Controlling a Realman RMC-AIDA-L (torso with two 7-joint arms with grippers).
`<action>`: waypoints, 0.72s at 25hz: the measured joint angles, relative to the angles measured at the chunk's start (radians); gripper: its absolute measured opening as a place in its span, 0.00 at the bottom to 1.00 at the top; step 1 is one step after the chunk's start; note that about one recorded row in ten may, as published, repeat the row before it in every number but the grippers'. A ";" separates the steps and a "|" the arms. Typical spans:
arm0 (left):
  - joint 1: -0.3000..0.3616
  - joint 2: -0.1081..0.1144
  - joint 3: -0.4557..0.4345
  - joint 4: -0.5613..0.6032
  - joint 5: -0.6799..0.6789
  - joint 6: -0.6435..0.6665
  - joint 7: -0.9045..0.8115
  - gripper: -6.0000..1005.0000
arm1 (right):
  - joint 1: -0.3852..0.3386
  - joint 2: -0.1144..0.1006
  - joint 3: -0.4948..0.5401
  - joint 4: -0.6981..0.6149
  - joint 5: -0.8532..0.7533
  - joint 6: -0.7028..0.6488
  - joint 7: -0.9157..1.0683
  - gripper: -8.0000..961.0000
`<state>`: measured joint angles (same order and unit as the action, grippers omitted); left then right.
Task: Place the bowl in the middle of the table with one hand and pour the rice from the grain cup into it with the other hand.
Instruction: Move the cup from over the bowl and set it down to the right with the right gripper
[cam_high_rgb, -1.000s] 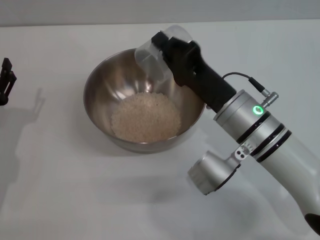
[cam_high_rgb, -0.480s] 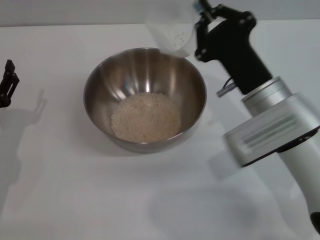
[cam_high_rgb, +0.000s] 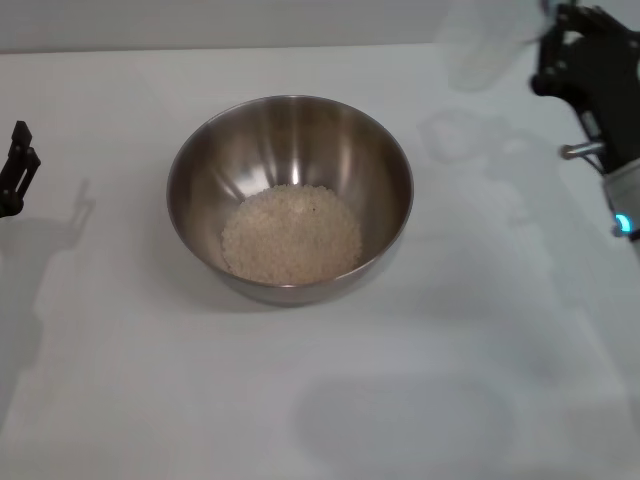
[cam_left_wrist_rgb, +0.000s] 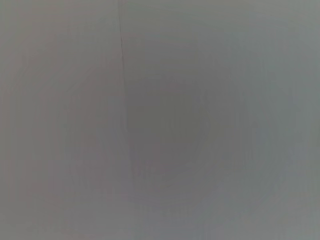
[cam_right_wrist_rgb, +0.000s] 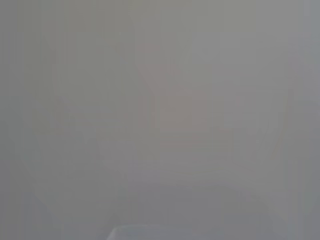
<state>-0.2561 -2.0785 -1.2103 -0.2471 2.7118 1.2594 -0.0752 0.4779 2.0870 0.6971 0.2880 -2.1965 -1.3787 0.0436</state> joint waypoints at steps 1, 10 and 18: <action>0.000 0.000 0.000 0.000 0.000 0.000 0.000 0.80 | -0.002 0.000 0.015 -0.020 0.000 0.006 0.008 0.02; -0.003 0.000 0.000 0.000 0.000 0.000 0.000 0.80 | -0.006 0.002 0.035 -0.101 0.012 0.172 0.009 0.02; -0.005 0.000 0.005 0.000 0.000 -0.007 0.000 0.80 | 0.029 -0.001 0.019 -0.101 -0.001 0.322 0.006 0.04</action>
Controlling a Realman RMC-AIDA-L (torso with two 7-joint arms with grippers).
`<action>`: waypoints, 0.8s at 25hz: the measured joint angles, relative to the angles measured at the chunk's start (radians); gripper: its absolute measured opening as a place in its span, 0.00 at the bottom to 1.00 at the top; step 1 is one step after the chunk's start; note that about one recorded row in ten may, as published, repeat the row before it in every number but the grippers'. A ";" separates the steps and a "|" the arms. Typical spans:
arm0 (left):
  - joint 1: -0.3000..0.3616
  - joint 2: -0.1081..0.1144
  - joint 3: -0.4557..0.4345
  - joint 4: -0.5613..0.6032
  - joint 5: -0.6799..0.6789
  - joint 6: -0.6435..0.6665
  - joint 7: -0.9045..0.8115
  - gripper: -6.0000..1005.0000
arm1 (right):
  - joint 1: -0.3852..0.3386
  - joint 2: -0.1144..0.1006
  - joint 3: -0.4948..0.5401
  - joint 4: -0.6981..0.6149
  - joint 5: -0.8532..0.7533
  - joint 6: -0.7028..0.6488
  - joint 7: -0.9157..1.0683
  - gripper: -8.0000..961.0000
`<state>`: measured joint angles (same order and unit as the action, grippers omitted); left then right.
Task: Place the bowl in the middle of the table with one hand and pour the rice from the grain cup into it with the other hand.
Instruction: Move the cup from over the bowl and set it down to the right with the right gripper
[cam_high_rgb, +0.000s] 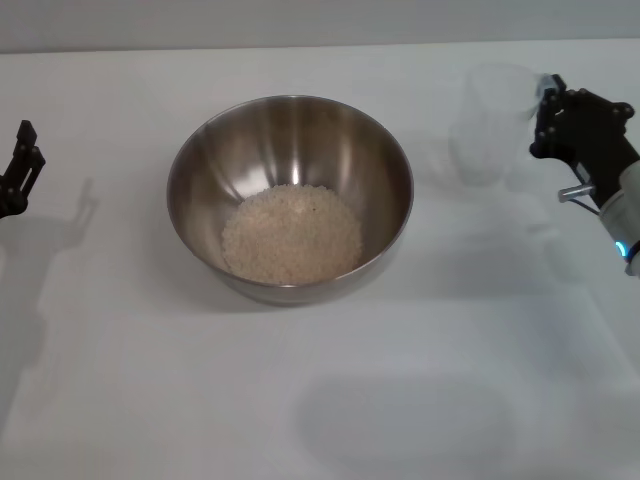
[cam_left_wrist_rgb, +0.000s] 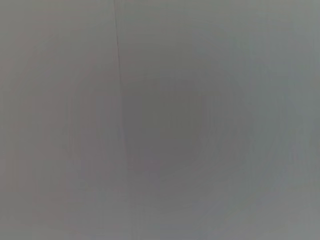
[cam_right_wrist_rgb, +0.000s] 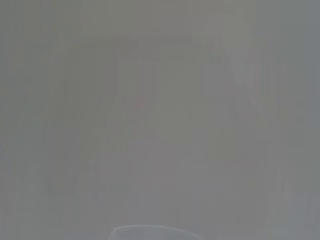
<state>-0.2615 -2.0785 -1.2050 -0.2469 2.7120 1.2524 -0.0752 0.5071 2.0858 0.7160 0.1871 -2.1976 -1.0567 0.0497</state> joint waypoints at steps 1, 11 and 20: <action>0.000 0.000 0.001 0.000 0.000 -0.001 0.000 0.80 | 0.008 0.000 -0.021 0.000 -0.004 0.009 0.000 0.05; -0.004 0.000 0.004 0.000 0.000 -0.001 0.000 0.80 | 0.047 -0.002 -0.069 0.009 -0.021 0.097 -0.001 0.08; -0.005 0.000 0.006 0.000 0.000 -0.001 0.000 0.80 | 0.071 -0.003 -0.112 0.010 -0.025 0.146 -0.001 0.11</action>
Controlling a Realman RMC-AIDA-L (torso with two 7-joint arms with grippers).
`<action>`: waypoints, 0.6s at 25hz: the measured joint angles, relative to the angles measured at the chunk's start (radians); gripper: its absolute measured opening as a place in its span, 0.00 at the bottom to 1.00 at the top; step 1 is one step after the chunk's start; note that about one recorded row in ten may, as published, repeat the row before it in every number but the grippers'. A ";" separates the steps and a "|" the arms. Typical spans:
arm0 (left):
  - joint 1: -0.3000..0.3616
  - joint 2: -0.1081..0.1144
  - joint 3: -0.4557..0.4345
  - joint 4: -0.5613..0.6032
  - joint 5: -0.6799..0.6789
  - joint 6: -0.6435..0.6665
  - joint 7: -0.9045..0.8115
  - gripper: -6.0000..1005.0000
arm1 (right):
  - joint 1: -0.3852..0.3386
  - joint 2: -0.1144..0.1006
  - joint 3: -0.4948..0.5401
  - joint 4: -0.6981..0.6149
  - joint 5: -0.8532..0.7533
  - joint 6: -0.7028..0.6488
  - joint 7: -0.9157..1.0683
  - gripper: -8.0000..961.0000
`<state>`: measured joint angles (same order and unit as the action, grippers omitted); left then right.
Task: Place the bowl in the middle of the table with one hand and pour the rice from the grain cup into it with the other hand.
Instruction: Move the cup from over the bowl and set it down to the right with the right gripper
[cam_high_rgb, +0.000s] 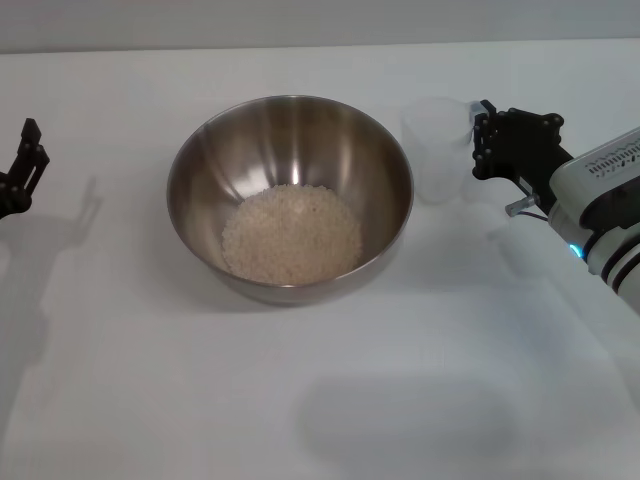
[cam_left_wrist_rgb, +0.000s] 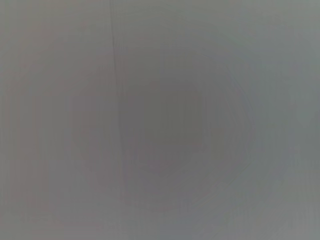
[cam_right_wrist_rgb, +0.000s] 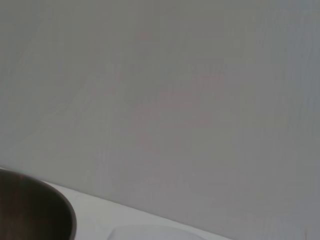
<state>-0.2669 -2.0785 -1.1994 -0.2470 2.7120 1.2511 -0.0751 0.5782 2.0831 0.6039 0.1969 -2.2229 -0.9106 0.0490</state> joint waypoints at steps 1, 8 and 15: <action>0.000 0.000 0.001 0.000 0.000 0.000 0.000 0.80 | 0.001 0.000 0.000 0.000 0.000 0.002 0.000 0.11; 0.000 0.000 0.003 0.000 0.000 -0.001 0.000 0.80 | 0.002 0.000 -0.010 0.001 0.000 0.008 0.000 0.14; -0.003 -0.001 0.003 0.000 0.000 -0.001 0.000 0.80 | 0.000 0.000 -0.012 0.005 0.000 0.011 0.000 0.16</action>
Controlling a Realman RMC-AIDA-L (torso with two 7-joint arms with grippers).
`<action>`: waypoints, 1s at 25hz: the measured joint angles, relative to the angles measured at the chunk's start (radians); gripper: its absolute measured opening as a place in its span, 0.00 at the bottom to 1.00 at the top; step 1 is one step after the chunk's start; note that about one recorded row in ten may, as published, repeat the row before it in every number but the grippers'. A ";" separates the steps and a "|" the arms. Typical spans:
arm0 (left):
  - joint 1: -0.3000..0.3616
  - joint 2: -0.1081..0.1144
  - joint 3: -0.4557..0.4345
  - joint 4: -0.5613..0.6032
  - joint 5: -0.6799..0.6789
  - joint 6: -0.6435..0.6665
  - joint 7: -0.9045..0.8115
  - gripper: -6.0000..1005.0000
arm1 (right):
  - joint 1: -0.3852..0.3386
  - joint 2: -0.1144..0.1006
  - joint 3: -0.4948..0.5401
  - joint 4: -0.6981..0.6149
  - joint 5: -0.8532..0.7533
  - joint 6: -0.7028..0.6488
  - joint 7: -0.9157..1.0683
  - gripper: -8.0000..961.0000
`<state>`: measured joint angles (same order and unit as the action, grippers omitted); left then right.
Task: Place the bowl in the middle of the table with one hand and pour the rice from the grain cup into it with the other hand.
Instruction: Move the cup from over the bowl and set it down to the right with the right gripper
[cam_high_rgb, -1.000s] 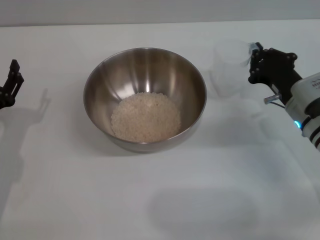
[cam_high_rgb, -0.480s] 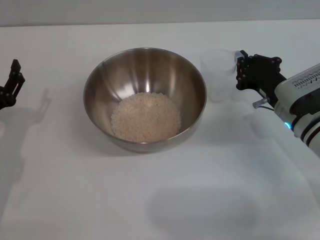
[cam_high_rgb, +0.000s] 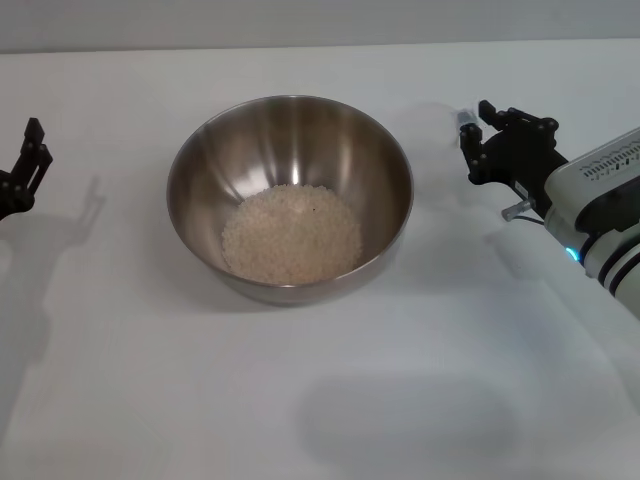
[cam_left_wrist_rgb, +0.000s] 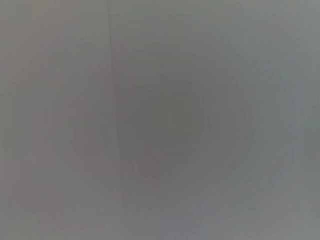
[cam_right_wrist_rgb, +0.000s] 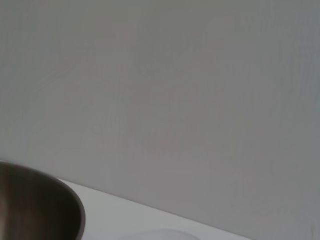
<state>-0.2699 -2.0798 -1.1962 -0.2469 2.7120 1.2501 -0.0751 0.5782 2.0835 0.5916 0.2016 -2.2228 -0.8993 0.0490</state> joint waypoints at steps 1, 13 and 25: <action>0.000 0.000 0.000 0.000 -0.001 0.000 0.000 0.80 | -0.003 0.001 0.000 0.000 0.000 0.001 0.000 0.16; 0.002 0.000 0.000 0.000 -0.002 0.000 0.000 0.80 | -0.028 0.004 -0.031 -0.001 0.000 -0.002 0.000 0.33; 0.006 0.000 0.000 -0.002 -0.001 0.000 0.000 0.80 | -0.107 0.002 -0.047 0.043 0.000 -0.055 0.000 0.71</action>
<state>-0.2642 -2.0801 -1.1962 -0.2486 2.7106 1.2502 -0.0752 0.4714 2.0853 0.5445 0.2444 -2.2227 -0.9542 0.0490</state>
